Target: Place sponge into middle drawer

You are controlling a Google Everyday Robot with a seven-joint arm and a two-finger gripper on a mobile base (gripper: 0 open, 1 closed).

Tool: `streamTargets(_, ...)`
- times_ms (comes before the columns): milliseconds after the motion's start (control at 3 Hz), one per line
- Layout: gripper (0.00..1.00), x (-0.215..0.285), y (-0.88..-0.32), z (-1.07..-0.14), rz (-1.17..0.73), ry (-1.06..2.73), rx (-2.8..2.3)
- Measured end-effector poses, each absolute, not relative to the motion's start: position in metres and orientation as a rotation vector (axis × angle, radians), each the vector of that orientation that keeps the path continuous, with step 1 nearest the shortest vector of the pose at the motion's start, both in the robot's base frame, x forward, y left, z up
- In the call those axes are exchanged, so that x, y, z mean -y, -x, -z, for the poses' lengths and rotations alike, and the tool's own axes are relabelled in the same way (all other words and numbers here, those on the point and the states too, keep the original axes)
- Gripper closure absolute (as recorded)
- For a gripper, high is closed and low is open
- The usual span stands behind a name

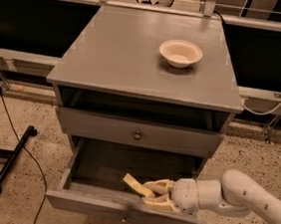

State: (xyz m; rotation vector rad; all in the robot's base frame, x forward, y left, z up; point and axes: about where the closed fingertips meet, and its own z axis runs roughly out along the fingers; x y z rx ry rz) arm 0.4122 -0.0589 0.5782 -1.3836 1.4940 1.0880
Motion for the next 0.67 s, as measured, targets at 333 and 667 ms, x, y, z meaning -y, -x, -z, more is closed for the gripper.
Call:
streamTargets(333, 1.00, 0.053, -0.442, -0.559, -1.080, 1.313, -1.480)
streamTargets(667, 1.00, 0.055, -0.459, -0.538, -1.066, 1.264, -1.498)
